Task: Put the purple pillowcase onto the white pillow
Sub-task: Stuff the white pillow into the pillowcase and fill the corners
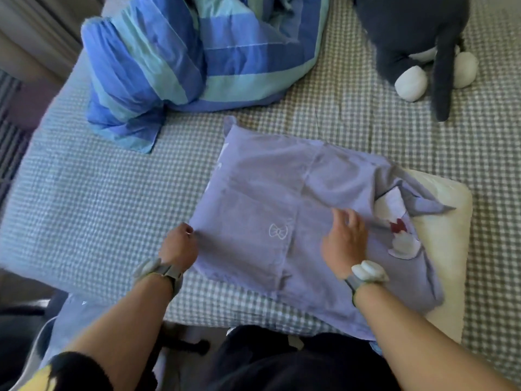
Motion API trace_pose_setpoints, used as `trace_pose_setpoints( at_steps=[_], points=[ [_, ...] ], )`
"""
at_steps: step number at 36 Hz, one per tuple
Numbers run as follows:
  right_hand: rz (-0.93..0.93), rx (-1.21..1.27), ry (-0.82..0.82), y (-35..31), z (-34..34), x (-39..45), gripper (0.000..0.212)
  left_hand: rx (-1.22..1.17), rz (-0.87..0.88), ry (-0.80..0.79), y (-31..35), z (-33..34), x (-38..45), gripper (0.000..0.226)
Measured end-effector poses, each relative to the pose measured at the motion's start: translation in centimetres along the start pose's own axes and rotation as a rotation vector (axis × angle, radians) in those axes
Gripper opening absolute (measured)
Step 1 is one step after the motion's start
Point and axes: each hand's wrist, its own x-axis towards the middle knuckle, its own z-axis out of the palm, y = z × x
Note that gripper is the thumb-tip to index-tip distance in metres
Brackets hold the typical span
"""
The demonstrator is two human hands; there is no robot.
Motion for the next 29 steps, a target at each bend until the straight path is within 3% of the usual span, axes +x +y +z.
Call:
trace_pose_setpoints(
  at_steps=[4, 7, 10, 15, 22, 25, 29],
  points=[
    [-0.011, 0.160, -0.165, -7.4, 3.8, 0.7, 0.058, -0.072, -0.010, 0.015, -0.5, -1.4, 5.8, 0.022],
    [0.067, 0.139, -0.160, -11.5, 7.7, 0.5, 0.058, -0.100, 0.013, -0.085, -1.5, -1.9, 11.4, 0.022],
    [0.169, 0.115, -0.113, -12.0, 8.7, -0.7, 0.055, -0.136, 0.064, -0.206, -1.2, -1.8, 14.7, 0.019],
    [0.230, 0.046, -0.090, -12.1, 9.5, -1.1, 0.040, -0.215, 0.156, -0.367, 1.2, 0.0, 19.5, 0.037],
    [0.287, -0.024, -0.146, -12.4, 9.2, -1.0, 0.034, -0.542, 0.068, -0.623, 2.1, 2.6, 21.3, 0.040],
    [0.326, -0.039, -0.140, -12.6, 9.3, -0.9, 0.047, -0.568, 0.211, -0.396, 3.3, 0.8, 19.8, 0.039],
    [0.298, -0.241, -0.172, -10.3, 10.6, -0.8, 0.062, -0.650, 0.006, 0.088, -2.0, -1.5, 20.8, 0.034]
  ],
)
